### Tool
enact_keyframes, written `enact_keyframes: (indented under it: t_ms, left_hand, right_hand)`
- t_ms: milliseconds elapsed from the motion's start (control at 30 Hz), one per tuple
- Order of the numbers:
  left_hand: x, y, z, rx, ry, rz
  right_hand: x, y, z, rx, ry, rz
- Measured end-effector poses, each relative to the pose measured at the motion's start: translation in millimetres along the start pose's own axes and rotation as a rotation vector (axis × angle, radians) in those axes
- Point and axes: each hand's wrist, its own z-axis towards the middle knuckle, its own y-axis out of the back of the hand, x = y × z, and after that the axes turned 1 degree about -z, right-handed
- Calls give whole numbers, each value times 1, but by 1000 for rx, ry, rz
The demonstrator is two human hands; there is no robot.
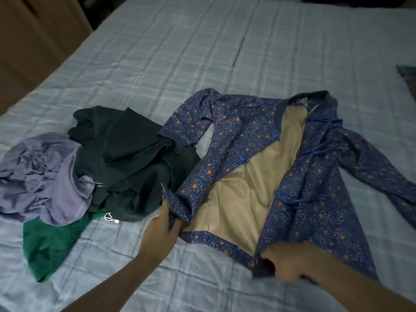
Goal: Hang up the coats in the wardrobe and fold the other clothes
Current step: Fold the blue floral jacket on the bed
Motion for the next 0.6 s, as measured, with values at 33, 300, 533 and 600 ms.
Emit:
enact_keyframes:
  t_ms: [33,300,533,600]
  left_hand:
    - [0,1,-2,7,-24,13]
    - [-10,8,-14,227,-200,290]
    - [-29,-7,-5,477,-873,737]
    - [-46,-4,2,412,-938,628]
  right_hand:
    - [0,0,-1,82,-13,15]
    - [30,53,36,-781,61,995]
    - [31,104,82,-977,24,1513]
    - [19,120,84,-935,16,1690]
